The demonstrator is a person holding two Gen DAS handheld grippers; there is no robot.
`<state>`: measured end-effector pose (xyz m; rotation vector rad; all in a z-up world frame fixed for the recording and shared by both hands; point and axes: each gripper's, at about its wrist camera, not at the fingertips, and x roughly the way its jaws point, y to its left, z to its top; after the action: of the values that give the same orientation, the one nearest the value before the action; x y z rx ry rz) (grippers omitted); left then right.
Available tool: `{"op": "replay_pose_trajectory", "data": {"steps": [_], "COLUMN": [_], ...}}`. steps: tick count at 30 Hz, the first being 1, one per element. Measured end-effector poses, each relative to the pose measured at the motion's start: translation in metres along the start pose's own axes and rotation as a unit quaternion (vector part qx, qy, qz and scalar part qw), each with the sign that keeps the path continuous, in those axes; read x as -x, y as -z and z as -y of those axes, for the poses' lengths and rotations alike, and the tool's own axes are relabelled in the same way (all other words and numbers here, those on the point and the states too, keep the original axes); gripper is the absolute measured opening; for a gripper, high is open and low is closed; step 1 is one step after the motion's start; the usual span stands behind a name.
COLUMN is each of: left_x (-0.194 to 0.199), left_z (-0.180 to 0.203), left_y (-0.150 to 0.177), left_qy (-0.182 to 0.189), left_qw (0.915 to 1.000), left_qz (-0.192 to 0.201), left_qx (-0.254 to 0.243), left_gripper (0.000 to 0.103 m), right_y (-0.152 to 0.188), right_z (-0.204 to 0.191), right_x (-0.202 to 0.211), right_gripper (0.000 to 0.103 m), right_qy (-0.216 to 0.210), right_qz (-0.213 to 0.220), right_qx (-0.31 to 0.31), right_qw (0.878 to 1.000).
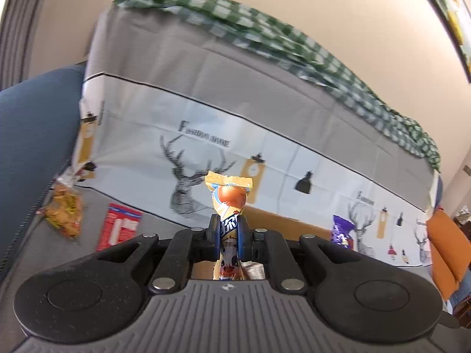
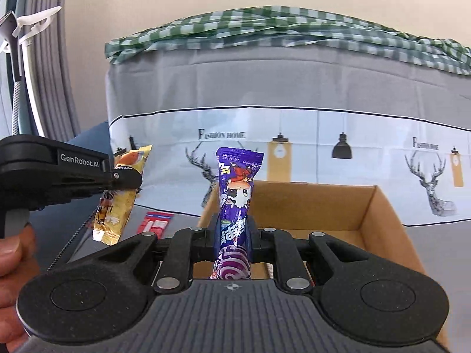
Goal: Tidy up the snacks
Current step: 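Lift and carry the yellow snack and purple bar over the box with both tools, then lower both snacks into the box and open both tools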
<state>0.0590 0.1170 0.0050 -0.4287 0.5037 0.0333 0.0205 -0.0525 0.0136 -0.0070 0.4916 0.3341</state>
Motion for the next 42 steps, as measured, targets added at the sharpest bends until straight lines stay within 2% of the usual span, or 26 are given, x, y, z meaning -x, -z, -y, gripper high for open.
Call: {"op": "replay_pose_trajectory", "data": {"steps": [10,15,24,42], "left_x": [0.005,0.006,0.006,0.008], "left_z": [0.042,0.052,0.062,0.066], "left_y": [0.016,0.024,0.032,0.032], "left_qy": [0.063,0.084,0.101,0.102], "left_qw": [0.9972,0.9957,0.9937,0.9929], "left_qz": [0.025,0.021,0.015,0.02], "left_qx": [-0.031,-0.033,-0.047,-0.058], "left_gripper": [0.011,0.011,0.011,0.011], "right_y": [-0.012,-0.017,-0.02,-0.021], "right_z": [0.033,0.052,0.065,0.062], "right_x": [0.003,0.003,0.001,0.0], "right_gripper": [0.017,0.017,0.017,0.017], "right_qy": [0.04,0.062,0.086,0.09], "right_qz": [0.023,0.029,0.031,0.035], "right_qx": [-0.006,-0.017,-0.019,-0.011], "right_qw": [0.999,0.998,0.996,0.995]}}
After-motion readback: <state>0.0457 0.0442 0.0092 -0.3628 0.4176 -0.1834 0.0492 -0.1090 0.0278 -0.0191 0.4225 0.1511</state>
